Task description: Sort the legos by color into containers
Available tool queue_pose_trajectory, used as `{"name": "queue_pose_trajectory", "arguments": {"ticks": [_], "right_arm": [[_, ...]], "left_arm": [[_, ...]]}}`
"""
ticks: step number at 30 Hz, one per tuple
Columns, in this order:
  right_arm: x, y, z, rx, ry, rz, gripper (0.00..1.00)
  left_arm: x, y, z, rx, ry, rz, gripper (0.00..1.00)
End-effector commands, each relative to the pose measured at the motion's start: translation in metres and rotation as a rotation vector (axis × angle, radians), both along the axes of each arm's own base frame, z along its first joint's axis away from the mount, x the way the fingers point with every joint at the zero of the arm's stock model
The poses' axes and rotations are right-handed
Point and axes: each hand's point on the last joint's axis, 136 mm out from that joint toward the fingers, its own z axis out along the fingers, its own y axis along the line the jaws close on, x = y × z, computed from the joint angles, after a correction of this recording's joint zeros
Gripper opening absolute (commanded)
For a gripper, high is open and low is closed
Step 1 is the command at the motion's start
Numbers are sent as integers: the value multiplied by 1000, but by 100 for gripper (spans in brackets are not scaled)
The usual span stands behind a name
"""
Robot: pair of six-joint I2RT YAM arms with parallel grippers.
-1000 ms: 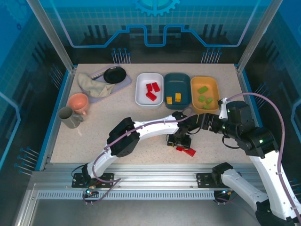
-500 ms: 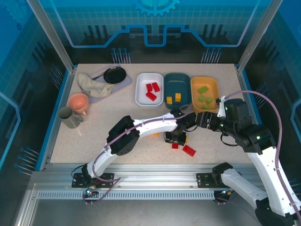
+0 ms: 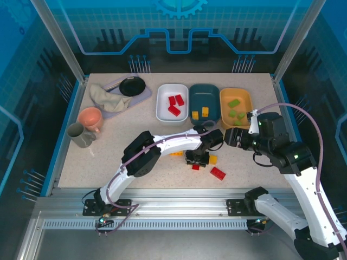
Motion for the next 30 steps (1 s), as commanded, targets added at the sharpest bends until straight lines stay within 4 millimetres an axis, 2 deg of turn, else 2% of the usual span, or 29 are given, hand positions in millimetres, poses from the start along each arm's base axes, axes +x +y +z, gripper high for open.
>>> {"name": "queue_pose_trajectory", "arguments": {"ticks": [1, 4, 7, 11, 14, 19, 23, 26, 30], "right_arm": [[-6, 8, 2, 19, -20, 58, 74], [-4, 9, 5, 27, -43, 62, 74], [5, 18, 8, 88, -68, 70, 76], [27, 41, 0, 231, -22, 85, 76], [45, 50, -6, 276, -5, 73, 76], [72, 66, -12, 326, 36, 91, 76], [89, 74, -20, 343, 80, 89, 76], [98, 75, -25, 347, 96, 76, 76], [104, 74, -32, 332, 117, 57, 76]], "left_arm": [[8, 3, 13, -25, -42, 25, 33], [23, 17, 42, -68, -71, 100, 32], [48, 34, 71, -123, -112, 178, 32], [95, 65, 102, -176, -178, 265, 32], [133, 90, 111, -177, -225, 318, 32], [198, 124, 113, -146, -305, 397, 32], [239, 144, 101, -105, -334, 454, 33], [259, 151, 85, -89, -335, 483, 33], [270, 161, 63, -55, -317, 508, 33]]}}
